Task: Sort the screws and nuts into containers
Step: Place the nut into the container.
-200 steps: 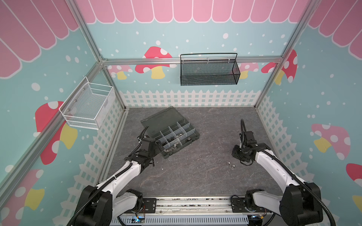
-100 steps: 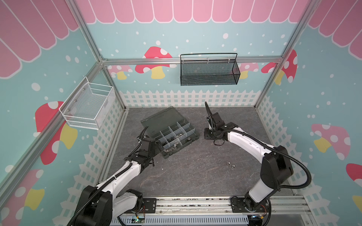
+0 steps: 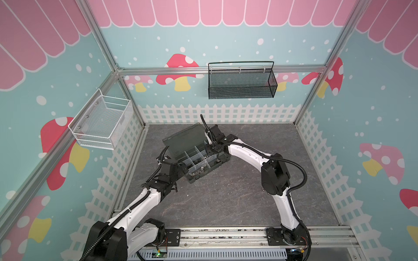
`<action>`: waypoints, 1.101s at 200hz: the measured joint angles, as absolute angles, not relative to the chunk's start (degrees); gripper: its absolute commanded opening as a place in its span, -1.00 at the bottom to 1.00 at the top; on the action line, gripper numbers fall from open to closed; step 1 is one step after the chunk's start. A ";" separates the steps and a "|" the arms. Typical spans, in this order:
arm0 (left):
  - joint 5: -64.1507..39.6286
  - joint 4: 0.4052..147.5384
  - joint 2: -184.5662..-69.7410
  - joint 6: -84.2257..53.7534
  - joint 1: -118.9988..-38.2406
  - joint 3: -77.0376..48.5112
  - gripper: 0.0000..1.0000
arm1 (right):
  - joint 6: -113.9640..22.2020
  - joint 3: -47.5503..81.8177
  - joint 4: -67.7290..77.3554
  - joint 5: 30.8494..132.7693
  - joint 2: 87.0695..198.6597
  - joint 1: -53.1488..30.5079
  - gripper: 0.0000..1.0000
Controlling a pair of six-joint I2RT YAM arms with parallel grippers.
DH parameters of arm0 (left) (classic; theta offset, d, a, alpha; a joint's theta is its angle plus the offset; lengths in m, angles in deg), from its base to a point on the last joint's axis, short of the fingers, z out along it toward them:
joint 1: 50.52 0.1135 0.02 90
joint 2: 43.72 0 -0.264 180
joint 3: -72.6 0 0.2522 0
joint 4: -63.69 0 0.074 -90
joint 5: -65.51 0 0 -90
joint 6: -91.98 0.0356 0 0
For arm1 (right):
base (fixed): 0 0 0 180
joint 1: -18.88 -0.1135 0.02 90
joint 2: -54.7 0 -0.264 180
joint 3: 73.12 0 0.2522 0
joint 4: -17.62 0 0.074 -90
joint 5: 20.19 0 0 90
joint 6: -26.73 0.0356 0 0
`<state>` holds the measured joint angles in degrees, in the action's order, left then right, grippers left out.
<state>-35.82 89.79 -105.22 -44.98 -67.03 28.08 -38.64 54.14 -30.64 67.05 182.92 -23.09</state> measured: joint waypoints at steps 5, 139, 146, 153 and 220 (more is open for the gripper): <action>-35.84 89.84 -105.13 -45.11 -67.03 28.12 0.99 | -38.91 55.05 -30.88 67.07 183.65 -23.18 -0.83; -36.28 90.82 -104.24 -45.61 -66.66 28.49 0.99 | -40.72 61.94 -34.33 64.97 190.49 -23.25 -0.14; -36.30 90.93 -104.13 -45.61 -66.66 28.49 0.99 | -40.70 61.94 -34.35 64.84 190.49 -23.25 -0.13; -36.30 90.97 -104.02 -45.61 -66.66 28.49 1.00 | -40.70 61.94 -34.42 64.71 190.49 -23.25 -0.14; -36.85 92.24 -102.14 -45.65 -66.60 28.51 1.00 | -39.17 55.36 -34.66 62.89 183.51 -23.25 -0.14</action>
